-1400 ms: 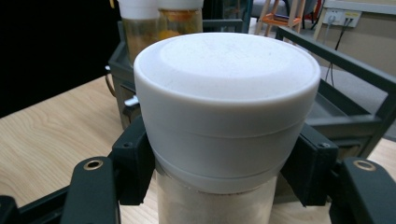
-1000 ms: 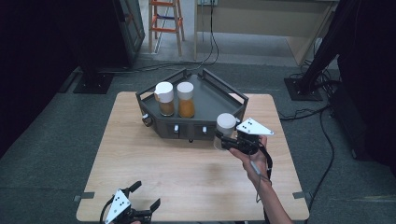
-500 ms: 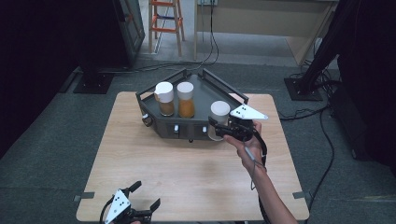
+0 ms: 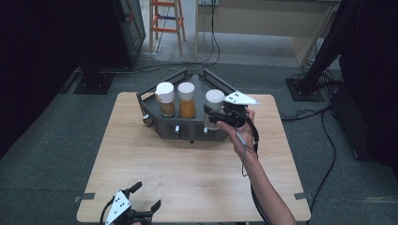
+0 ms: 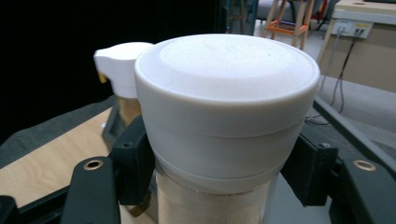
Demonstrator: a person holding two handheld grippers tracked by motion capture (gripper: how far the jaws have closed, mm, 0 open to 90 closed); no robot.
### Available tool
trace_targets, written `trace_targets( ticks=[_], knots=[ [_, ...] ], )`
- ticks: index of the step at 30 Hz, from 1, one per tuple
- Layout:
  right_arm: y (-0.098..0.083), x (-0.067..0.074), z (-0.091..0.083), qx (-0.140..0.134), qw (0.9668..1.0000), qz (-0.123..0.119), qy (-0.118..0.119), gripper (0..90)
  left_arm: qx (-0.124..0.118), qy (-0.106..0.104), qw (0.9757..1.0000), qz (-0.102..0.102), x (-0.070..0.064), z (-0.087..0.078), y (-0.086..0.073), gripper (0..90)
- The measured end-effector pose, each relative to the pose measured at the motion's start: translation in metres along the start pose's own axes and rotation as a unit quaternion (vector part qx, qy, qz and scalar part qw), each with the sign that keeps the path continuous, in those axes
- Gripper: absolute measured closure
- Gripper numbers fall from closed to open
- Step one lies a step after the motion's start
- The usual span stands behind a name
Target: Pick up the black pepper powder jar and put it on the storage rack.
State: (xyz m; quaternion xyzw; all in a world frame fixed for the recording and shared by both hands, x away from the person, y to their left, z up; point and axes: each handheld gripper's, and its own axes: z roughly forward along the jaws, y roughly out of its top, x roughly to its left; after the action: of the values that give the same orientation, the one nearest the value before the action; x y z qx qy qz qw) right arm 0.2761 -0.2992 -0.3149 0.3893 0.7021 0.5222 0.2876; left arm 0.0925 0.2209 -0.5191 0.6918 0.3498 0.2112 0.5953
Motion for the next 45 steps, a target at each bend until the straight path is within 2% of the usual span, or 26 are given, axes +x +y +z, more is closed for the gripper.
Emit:
trace_targets(
  ticks=[6,19,45],
  knots=[
    [0.004,0.002,0.015,0.003,0.9997,-0.005,-0.024,35.0,0.000,0.000,1.0000,0.000,0.000,0.000,0.000,1.9],
    [0.003,0.002,0.047,0.012,0.9989,0.005,-0.045,35.0,-0.001,-0.001,1.0000,-0.003,0.001,-0.001,0.000,1.9],
    [-0.008,0.004,0.080,0.022,0.9975,0.013,-0.066,34.9,-0.002,-0.002,1.0000,-0.003,0.000,-0.001,0.000,1.9]
  ],
)
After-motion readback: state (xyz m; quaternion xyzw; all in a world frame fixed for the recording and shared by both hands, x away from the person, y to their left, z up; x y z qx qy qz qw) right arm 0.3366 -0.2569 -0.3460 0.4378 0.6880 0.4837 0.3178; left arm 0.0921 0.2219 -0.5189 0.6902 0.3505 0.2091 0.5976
